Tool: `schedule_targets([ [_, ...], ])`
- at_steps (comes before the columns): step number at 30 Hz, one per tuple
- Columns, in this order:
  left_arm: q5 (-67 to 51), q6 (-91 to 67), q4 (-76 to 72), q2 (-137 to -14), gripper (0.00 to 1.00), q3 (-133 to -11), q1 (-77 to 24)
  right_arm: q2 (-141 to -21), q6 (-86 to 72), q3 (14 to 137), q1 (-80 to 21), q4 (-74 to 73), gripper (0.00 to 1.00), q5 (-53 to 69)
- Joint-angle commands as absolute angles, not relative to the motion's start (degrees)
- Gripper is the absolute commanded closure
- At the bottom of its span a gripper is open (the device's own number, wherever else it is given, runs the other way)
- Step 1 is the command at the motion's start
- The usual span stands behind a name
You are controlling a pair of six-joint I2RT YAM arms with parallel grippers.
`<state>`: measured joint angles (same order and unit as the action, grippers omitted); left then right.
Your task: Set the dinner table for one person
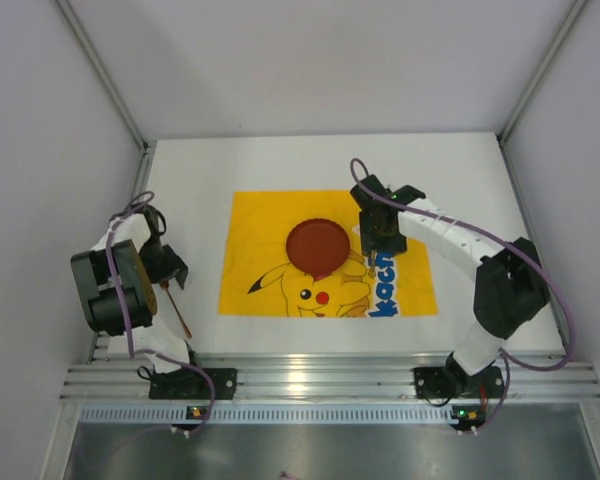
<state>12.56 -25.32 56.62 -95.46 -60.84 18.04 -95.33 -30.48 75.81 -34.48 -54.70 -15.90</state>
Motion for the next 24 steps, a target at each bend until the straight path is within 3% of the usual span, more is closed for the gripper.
schedule_targets([
  [1,11.16,-24.26,52.48,-98.78,0.16,-59.68,18.37,-96.15,-29.27,77.69,-35.25,-55.37,0.45,-15.21],
  [10,10.28,-25.05,45.27,-106.34,0.67,-56.43,18.46,-98.26,-28.65,80.24,-34.1,-56.07,0.46,-13.71],
  [17,11.95,-24.35,44.83,-109.33,1.0,-58.44,18.54,-98.44,-28.21,80.95,-32.87,-57.13,0.48,-13.62],
  [24,9.59,-24.08,45.61,-106.44,1.0,-60.03,18.37,-98.96,-27.34,82.96,-32.43,-58.18,0.48,-13.45],
])
